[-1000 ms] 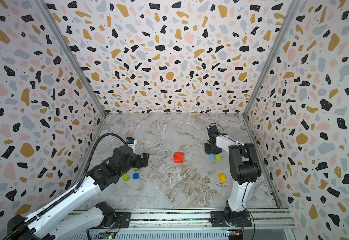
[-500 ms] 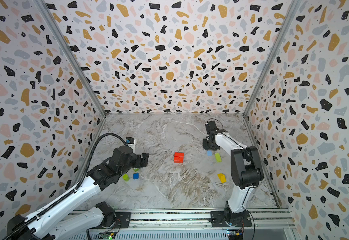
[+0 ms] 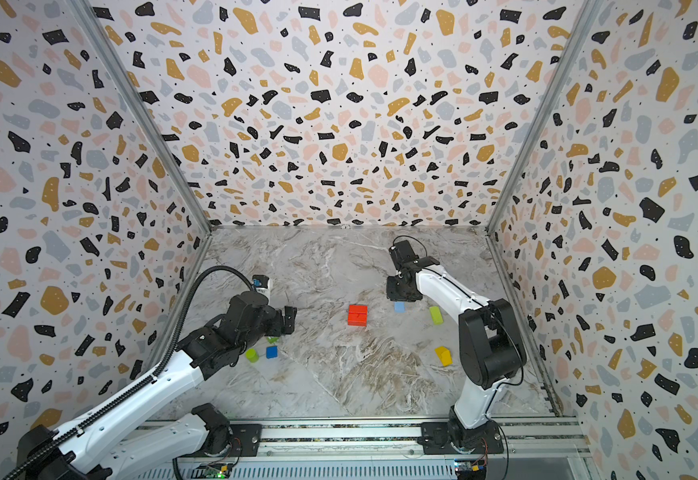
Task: Build the wood block tower
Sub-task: 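Lift the light blue block and carry it over the red stack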
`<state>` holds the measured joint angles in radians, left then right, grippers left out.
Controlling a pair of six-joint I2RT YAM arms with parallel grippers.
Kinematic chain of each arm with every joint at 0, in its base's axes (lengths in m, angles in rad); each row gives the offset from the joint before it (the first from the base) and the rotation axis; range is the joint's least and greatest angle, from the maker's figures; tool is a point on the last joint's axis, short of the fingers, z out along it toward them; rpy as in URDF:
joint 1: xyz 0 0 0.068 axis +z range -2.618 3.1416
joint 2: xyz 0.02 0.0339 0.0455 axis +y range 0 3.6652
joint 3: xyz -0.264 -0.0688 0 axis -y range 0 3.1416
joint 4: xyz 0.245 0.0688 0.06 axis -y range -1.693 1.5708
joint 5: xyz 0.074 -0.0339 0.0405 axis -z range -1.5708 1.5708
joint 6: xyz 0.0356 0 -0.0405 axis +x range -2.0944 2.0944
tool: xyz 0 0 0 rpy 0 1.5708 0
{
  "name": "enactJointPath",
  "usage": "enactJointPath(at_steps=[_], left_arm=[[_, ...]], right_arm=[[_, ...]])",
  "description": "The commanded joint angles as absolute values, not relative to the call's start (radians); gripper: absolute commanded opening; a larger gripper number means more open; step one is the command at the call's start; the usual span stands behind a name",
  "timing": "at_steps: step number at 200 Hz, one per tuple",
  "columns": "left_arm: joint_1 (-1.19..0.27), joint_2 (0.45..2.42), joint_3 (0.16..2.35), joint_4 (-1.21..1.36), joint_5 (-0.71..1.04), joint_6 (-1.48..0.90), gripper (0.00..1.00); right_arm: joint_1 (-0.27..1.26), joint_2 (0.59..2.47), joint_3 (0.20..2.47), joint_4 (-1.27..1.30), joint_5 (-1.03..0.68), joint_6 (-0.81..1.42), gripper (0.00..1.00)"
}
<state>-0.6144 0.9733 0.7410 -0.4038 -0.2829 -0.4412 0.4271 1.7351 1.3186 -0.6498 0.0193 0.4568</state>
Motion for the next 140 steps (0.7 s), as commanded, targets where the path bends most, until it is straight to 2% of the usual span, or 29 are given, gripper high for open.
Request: enactJointPath(at_steps=[1, 78, 140], left_arm=[[-0.614, 0.982, 0.738, -0.393, -0.305, -0.440, 1.00], [-0.614, 0.973, 0.739, -0.398, -0.302, -0.437, 1.00], [-0.614, 0.959, 0.738, -0.397, -0.295, -0.436, 1.00]], right_arm=[[0.469, 1.698, 1.366, -0.689, 0.032, 0.525, 0.23], [0.607, 1.805, 1.526, -0.738, 0.086, 0.619, 0.21], [0.653, 1.842, 1.511, -0.706, 0.084, 0.683, 0.20]])
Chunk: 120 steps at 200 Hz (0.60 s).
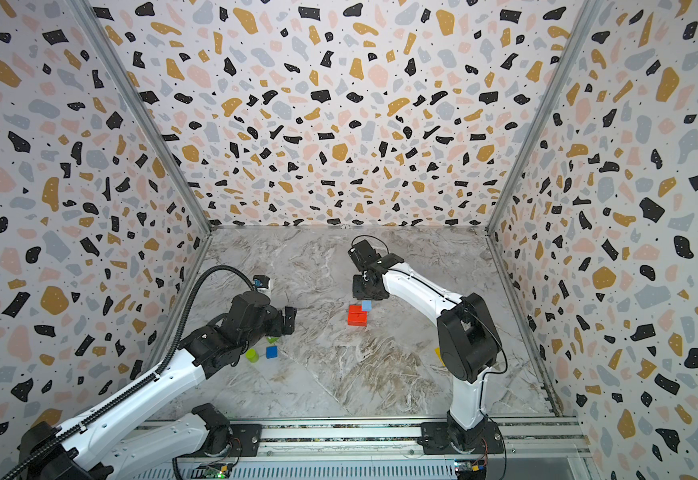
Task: Build the wood block tower
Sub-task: 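Lift the light blue block and carry it over the red stack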
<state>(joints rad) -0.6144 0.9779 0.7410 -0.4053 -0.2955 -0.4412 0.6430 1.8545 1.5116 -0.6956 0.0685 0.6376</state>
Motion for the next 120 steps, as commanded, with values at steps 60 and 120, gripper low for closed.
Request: enactJointPath(at_steps=[60, 120], left_arm=[[-0.614, 0.955, 0.738, -0.395, -0.287, -0.436, 1.00], [-0.614, 0.948, 0.735, -0.391, -0.278, -0.437, 1.00]], right_arm=[[0.694, 1.887, 1.518, -0.683, 0.105, 0.741, 0.20], [0.724, 1.929, 1.529, -0.668, 0.111, 0.772, 0.19]])
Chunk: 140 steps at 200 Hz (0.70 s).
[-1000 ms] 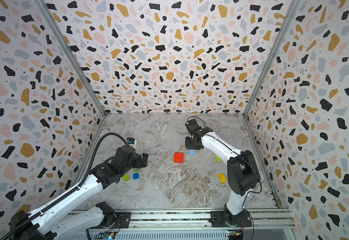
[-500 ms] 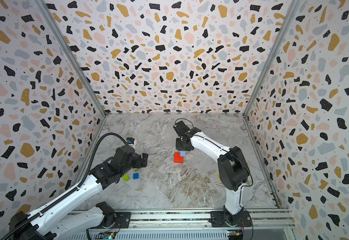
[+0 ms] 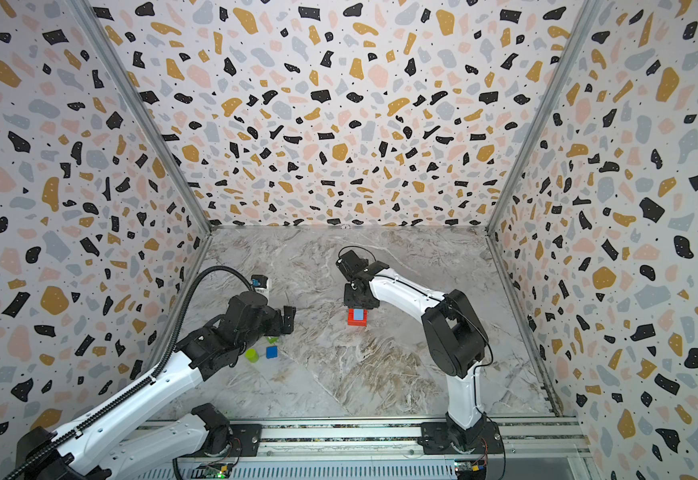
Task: Build the wood block tower
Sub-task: 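Lift the light blue block and carry it over the red stack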
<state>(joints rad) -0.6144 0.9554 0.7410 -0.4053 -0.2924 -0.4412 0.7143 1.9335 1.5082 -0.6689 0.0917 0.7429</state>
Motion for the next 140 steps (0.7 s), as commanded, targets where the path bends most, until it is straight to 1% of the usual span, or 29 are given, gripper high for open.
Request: enactJointPath(at_steps=[1, 140], left_arm=[[-0.614, 0.948, 0.735, -0.391, -0.278, -0.437, 1.00], [-0.614, 0.946, 0.734, -0.391, -0.276, -0.438, 1.00]], right_arm=[[0.724, 1.930, 1.530, -0.668, 0.112, 0.772, 0.19], [0.735, 1.982, 1.553, -0.642, 0.111, 0.782, 0.17]])
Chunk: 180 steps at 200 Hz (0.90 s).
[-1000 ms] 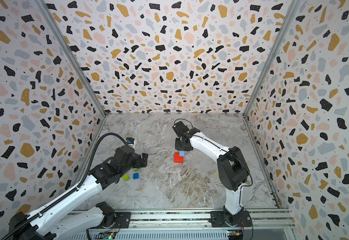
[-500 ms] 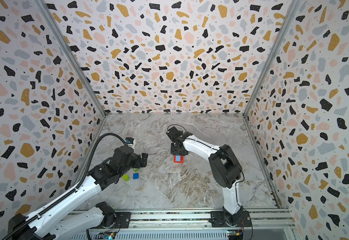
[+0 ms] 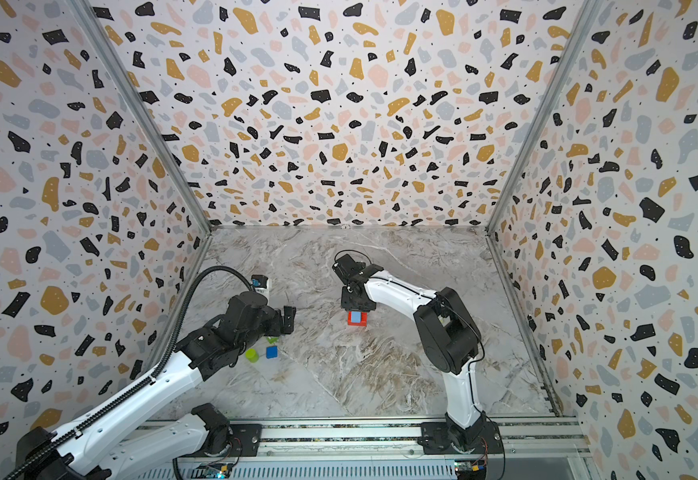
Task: Build the wood block tower
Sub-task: 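Lift the light blue block and carry it over the red stack, then lower the light blue block upright against the red stack's side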
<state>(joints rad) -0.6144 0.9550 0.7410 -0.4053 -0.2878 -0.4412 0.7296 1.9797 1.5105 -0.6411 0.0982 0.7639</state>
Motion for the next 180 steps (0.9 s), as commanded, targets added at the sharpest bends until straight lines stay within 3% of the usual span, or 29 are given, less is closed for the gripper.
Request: enactJointPath(at_steps=[1, 180], left_arm=[[-0.614, 0.946, 0.733, -0.390, -0.276, -0.438, 1.00], [-0.614, 0.945, 0.734, -0.391, -0.274, -0.437, 1.00]], right_arm=[[0.735, 1.982, 1.554, -0.642, 0.111, 0.782, 0.17], [0.743, 2.030, 1.608, -0.653, 0.109, 0.775, 0.17]])
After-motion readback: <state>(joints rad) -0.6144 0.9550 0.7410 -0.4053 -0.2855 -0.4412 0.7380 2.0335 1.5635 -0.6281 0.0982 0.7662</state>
